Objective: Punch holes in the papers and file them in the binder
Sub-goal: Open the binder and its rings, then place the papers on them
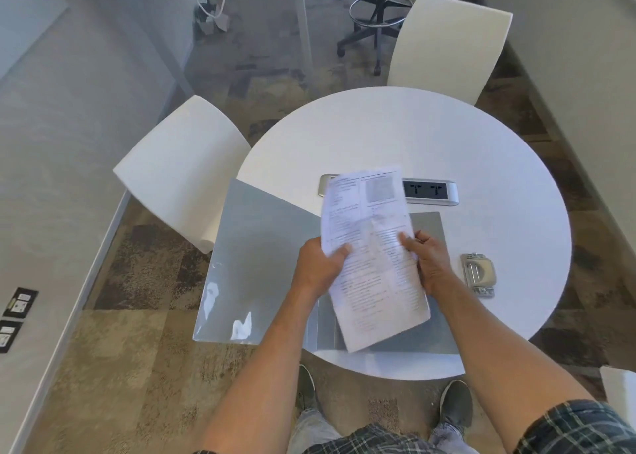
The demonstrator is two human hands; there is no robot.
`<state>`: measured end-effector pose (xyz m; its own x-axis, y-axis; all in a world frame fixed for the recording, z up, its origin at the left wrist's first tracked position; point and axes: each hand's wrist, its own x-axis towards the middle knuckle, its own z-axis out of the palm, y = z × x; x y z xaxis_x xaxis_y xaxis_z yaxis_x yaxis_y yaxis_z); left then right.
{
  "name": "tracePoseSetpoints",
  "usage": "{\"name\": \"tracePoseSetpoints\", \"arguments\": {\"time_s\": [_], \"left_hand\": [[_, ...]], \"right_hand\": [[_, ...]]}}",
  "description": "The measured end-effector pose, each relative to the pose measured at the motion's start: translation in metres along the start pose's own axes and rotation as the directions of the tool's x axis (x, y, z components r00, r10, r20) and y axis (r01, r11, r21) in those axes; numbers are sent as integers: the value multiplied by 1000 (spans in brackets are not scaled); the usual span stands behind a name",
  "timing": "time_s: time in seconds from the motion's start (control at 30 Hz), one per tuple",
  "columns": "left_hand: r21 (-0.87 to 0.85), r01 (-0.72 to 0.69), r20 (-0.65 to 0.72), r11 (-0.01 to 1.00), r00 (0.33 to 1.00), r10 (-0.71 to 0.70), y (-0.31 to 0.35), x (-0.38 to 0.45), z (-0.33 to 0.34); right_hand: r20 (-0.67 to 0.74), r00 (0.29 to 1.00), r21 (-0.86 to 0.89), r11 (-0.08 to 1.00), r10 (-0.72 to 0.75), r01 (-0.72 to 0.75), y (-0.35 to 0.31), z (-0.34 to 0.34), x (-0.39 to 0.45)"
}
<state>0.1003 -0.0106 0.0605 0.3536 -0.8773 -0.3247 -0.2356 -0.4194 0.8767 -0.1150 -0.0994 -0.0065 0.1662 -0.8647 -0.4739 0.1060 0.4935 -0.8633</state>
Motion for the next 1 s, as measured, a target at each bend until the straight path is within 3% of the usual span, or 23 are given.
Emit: {"name": "tracePoseSetpoints", "arguments": {"time_s": [0.1,0.17,0.23,0.37,0.47,0.57,0.63,0.77,0.83,0.9,1.0], "left_hand": [[67,26,-106,997,994,-19,7,0,-8],[144,12,-151,989,988,10,13,-2,-14],[206,-15,-158,978,986,48,21,-5,-21],[282,-46,-136,958,987,87,41,-10,-29],[262,-136,-80,955,983,162,53,-16,-25],[133,-223,93,966,973,212,53,-19,-15],[160,-261,172,952,957,234,43,-14,-5],[263,-147,202,953,975,95,23,-10,12],[288,-103,245,952,969,30,13,-10,17],[279,-92,266,956,964,15,0,-9,23],[319,-62,137,946,990,19,-24,1,27]], "right_hand": [[-43,998,-386,922,-52,31,18,20,9],[-19,985,-477,867,-172,143,23,36,3],[68,960,-442,854,-272,274,19,51,-9],[283,913,-173,920,-295,351,2,77,-32],[318,876,-51,916,-362,397,-5,86,-40],[303,886,59,934,-352,351,-10,85,-46],[300,898,130,947,-321,295,-9,77,-44],[369,918,314,949,-142,20,-2,48,-38],[337,940,291,955,-45,-59,2,31,-37],[186,982,208,976,17,-57,8,15,-34],[42,996,87,992,84,-87,20,-6,-28]]}}
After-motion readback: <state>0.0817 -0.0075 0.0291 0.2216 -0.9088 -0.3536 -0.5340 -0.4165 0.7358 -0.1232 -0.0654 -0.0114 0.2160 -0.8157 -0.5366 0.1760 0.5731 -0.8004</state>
